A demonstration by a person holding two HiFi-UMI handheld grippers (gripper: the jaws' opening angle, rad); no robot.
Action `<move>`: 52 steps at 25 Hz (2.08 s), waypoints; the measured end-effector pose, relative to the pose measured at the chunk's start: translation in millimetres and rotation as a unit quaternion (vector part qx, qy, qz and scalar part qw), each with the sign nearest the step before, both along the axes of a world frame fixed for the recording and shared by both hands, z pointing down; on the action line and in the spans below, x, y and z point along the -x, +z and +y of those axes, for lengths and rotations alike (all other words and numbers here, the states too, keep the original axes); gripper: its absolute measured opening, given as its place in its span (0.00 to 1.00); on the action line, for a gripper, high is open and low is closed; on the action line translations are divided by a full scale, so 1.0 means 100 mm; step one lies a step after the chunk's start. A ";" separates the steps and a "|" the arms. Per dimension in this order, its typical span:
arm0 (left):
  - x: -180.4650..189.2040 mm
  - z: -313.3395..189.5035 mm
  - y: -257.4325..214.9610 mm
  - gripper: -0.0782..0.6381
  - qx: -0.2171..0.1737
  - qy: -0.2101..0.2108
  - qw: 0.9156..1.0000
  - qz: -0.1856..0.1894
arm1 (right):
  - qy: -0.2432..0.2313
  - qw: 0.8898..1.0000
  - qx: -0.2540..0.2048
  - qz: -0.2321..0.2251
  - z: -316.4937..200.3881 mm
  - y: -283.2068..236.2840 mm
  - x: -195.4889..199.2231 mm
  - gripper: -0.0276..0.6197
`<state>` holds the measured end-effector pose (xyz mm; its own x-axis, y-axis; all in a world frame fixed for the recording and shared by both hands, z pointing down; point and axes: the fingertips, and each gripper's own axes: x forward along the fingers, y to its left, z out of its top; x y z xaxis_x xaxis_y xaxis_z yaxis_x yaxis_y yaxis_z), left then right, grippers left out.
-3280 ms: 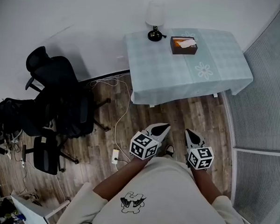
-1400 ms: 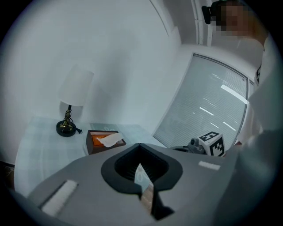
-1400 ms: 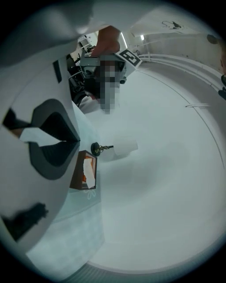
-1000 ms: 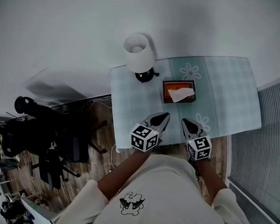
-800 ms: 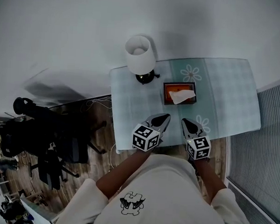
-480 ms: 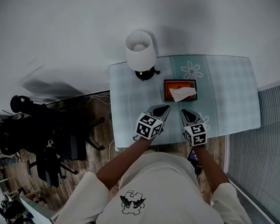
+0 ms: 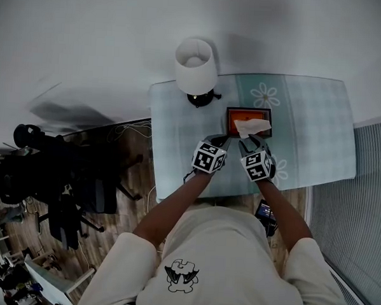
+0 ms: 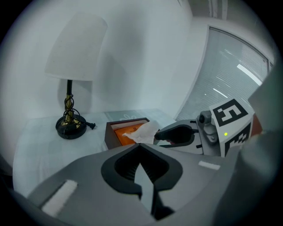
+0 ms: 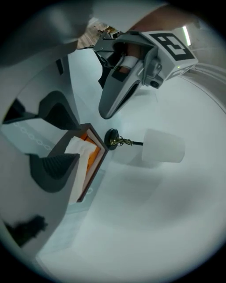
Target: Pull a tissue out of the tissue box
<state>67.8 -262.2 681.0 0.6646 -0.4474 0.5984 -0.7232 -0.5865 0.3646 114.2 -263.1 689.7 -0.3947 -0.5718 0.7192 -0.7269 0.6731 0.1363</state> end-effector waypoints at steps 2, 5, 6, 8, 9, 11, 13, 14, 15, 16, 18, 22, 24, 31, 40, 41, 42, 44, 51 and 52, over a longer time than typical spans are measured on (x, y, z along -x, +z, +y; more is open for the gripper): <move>0.01 -0.02 0.02 0.12 0.005 -0.005 1.000 0.001 | -0.006 1.000 0.004 0.006 -0.04 0.06 0.03 0.30; 0.04 -0.03 0.04 0.12 0.011 -0.011 1.000 0.005 | -0.014 1.000 0.005 0.019 -0.06 0.12 0.04 0.30; 0.05 -0.04 0.04 0.12 0.014 -0.014 1.000 0.007 | -0.015 1.000 0.004 0.024 -0.07 0.14 0.04 0.30; 0.07 -0.04 0.04 0.12 0.015 -0.014 1.000 0.006 | -0.016 0.999 0.003 0.034 -0.08 0.18 0.02 0.30; 0.08 -0.04 0.05 0.12 0.015 -0.011 1.000 0.005 | -0.016 0.999 0.002 0.040 -0.08 0.21 0.01 0.30; 0.10 -0.04 0.05 0.12 0.017 -0.009 1.000 0.003 | -0.017 0.999 0.002 0.049 -0.10 0.26 0.00 0.30; 0.12 -0.06 0.06 0.12 0.019 -0.010 1.000 0.003 | -0.018 0.998 0.002 0.053 -0.13 0.29 0.01 0.30; 0.13 -0.06 0.06 0.12 0.021 -0.011 1.000 0.003 | -0.018 0.998 -0.002 0.056 -0.15 0.29 0.01 0.30; 0.14 -0.07 0.06 0.12 0.023 -0.012 1.000 0.004 | -0.019 0.998 -0.006 0.059 -0.16 0.28 0.01 0.28; 0.14 -0.07 0.06 0.12 0.026 -0.013 1.000 0.005 | -0.019 0.998 -0.011 0.062 -0.16 0.27 0.01 0.23; 0.14 -0.07 0.05 0.12 0.028 -0.015 0.999 0.010 | -0.016 0.998 -0.020 0.064 -0.15 0.24 0.02 0.07; 0.15 -0.07 0.04 0.12 0.029 -0.016 0.999 0.015 | 0.002 0.999 -0.012 0.048 -0.10 0.24 0.02 0.07; 0.16 -0.08 0.03 0.12 0.030 -0.015 0.999 0.016 | 0.009 0.999 -0.011 0.043 -0.10 0.21 0.01 0.06; 0.15 -0.04 0.00 0.12 0.028 -0.008 0.999 0.018 | 0.025 0.999 -0.016 0.023 -0.10 0.03 -0.02 0.06; 0.07 0.26 -0.24 0.12 -0.002 0.024 0.999 0.026 | 0.047 0.998 -0.023 -0.038 0.16 -0.41 -0.03 0.06; 0.07 0.31 -0.26 0.12 -0.004 0.027 0.999 0.027 | 0.052 0.997 -0.024 -0.048 0.20 -0.46 -0.04 0.06; 0.07 0.35 -0.28 0.12 -0.007 0.029 0.999 0.028 | 0.059 0.996 -0.022 -0.058 0.24 -0.52 -0.04 0.06; 0.07 0.43 -0.35 0.12 -0.007 0.031 0.999 0.037 | 0.069 0.995 -0.020 -0.076 0.34 -0.64 -0.04 0.06; 0.16 0.60 -0.78 0.12 -0.041 0.030 0.997 0.061 | 0.086 0.987 -0.032 -0.135 0.69 -1.15 -0.02 0.06; 0.17 0.61 -0.83 0.12 -0.048 0.030 0.997 0.060 | 0.089 0.985 -0.030 -0.145 0.74 -1.18 -0.02 0.06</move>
<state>50.5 -200.8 598.1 0.7560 -0.4566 0.4689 -0.6406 -0.6632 0.3870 115.9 -189.2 571.5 -0.4673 -0.6893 0.5537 -0.8473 0.5280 -0.0578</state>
